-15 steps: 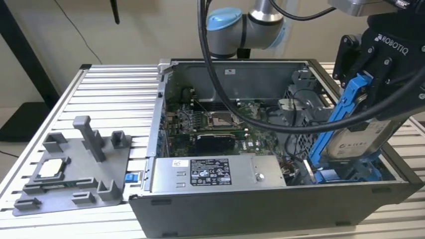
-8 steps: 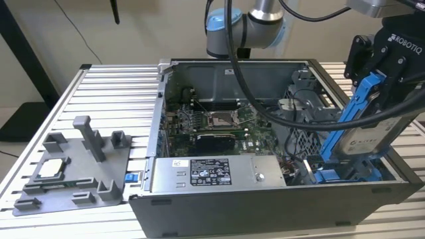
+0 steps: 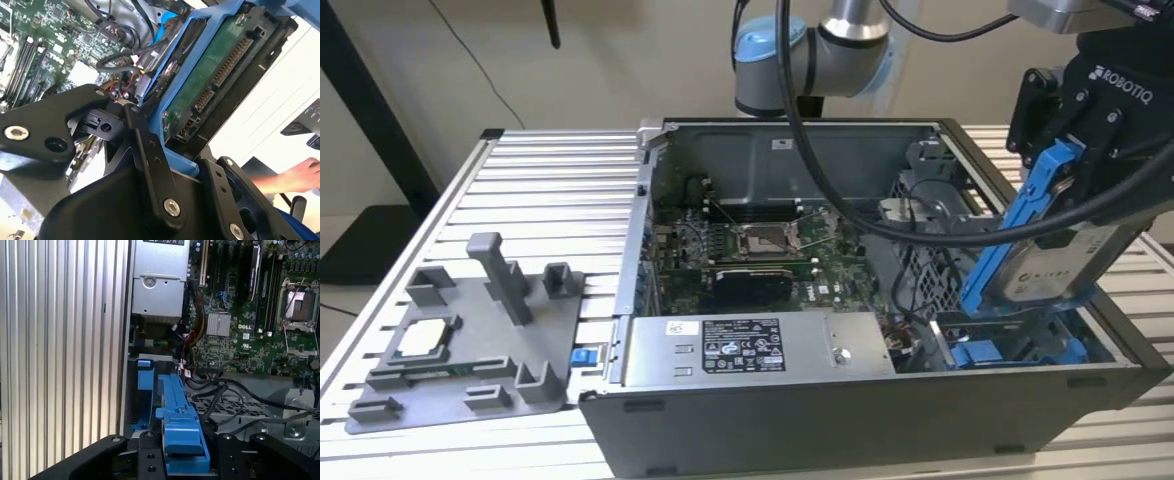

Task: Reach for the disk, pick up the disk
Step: 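Pick up the disk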

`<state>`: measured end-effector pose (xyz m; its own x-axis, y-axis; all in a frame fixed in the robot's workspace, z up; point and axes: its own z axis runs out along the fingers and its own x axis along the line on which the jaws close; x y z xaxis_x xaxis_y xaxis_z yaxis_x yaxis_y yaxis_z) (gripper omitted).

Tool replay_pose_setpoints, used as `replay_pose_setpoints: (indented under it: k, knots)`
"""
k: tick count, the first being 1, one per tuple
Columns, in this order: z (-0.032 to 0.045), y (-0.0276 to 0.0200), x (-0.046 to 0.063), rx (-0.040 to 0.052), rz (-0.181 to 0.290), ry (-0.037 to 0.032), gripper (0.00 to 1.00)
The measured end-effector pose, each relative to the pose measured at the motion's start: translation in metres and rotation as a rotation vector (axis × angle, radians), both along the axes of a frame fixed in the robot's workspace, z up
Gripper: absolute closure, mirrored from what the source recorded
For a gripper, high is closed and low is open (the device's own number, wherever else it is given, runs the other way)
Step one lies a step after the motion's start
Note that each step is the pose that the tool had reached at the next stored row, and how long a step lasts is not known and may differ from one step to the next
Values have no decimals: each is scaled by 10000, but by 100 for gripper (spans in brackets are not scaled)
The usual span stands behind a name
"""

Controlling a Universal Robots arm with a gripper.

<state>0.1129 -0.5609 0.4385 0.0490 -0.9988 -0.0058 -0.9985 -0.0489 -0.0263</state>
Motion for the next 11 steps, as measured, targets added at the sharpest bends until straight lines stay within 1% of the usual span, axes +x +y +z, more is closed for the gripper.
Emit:
replay_pose_setpoints:
  k: [2,11]
  knots:
    - [-5,12,9,4,0,0,100]
    - [-7,13,34,2,-3,0,100]
